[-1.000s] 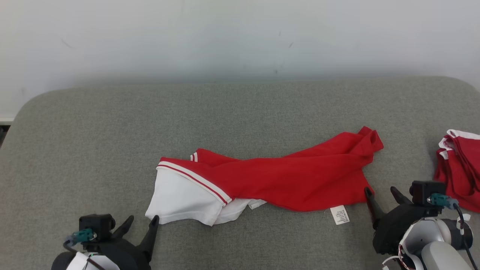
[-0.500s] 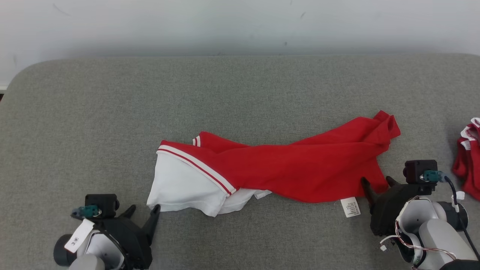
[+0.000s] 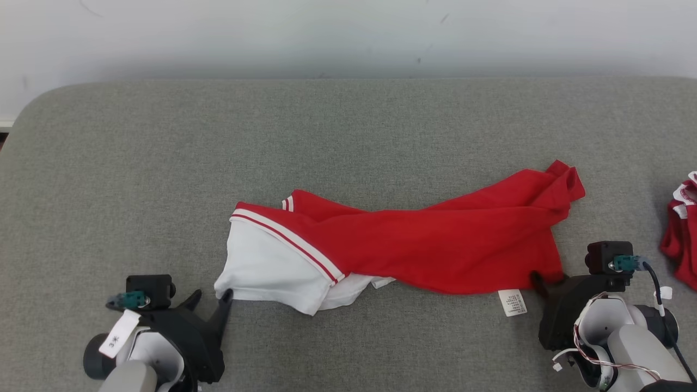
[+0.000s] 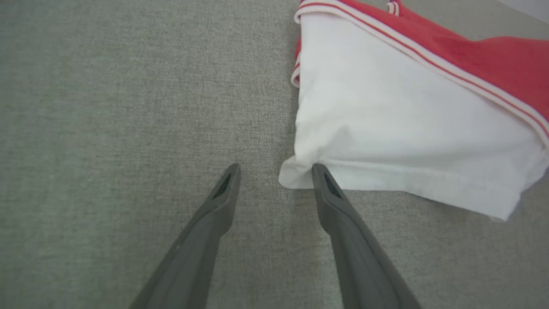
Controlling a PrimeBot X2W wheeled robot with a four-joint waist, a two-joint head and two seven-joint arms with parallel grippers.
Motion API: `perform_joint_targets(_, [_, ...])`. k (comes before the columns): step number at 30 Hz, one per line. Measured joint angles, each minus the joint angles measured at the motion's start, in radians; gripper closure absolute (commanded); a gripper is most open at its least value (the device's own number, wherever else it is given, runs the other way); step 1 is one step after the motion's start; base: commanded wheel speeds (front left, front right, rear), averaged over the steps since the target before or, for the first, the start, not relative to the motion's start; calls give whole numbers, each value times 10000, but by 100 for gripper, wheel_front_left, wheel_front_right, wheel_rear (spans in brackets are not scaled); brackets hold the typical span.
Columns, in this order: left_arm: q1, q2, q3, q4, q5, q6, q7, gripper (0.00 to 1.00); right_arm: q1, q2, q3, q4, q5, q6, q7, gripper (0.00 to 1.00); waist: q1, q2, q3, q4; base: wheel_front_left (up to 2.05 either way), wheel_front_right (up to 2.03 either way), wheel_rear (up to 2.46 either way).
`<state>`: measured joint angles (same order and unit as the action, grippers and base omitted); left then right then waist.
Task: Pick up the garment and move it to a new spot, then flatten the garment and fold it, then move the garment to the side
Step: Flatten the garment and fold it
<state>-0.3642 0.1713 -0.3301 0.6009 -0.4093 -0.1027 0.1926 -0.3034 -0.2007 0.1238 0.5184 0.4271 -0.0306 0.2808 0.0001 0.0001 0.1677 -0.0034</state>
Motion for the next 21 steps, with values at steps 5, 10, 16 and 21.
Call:
perform_joint_targets(5, [-131,-27,-146,79,-35,-115,-188,98,-102,36,10,198,38,59,-2,91,0,0,-37,-35,0,0,0])
perform_joint_targets(10, [-155,-75,-362,251,-42,-138,-458,100,-134,56,19,366,40,132,-54,100,-1,0,-132,-47,0,0,0])
perform_joint_targets(16, [-160,-42,-305,318,-90,-207,-924,100,-99,75,-2,493,81,219,-288,100,-1,0,-358,-35,0,0,0])
perform_joint_targets(21, [-125,-265,355,-247,-892,-209,-1820,100,49,261,-594,-194,750,368,-920,100,-1,0,-587,-6,0,0,0])
